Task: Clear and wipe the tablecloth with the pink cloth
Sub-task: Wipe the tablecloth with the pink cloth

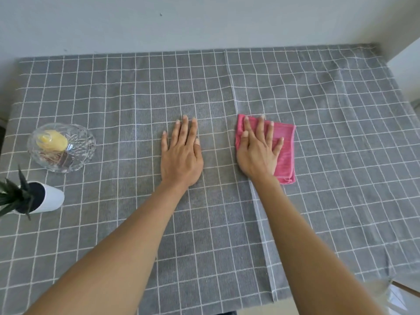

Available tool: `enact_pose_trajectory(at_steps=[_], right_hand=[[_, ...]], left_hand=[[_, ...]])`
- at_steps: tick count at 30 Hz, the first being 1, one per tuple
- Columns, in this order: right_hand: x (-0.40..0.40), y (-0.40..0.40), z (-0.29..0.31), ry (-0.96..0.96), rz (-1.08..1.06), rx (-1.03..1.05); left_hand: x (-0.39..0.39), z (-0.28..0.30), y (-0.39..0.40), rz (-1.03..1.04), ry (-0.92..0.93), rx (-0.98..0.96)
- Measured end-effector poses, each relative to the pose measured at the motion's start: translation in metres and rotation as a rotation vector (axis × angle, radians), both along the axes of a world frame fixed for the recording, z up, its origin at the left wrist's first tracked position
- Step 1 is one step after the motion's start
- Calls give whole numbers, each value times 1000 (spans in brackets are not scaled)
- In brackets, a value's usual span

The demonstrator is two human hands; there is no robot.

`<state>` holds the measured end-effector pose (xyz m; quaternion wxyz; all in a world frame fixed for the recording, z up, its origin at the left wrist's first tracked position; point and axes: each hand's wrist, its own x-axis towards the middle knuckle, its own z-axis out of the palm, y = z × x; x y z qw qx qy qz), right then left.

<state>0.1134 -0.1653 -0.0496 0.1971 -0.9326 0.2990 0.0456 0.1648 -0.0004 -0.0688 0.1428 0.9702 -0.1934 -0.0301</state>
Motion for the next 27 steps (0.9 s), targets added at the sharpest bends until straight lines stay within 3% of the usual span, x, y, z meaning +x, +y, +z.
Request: enact_pose_trajectory(at_steps=[5,10,15,20,24,27], right_hand=[[-6,26,-3,-43,231,0],[4,-3,0,-2,-8,18],[-3,26,-2,-60,233,12],[5,16,-1,-29,37,17],[-2,16,-2,-44,220,8],[3,2,-2,-47,35,12]], left_hand=[[0,2,-1,-2,3,-6],[0,1,0,2,-8,-9],[0,-1,0,-2,-9,-16],[0,-1,0,-3,-10,-18],[1,0,0,-3,-2,-13],[0,0,0,-2,0,-10]])
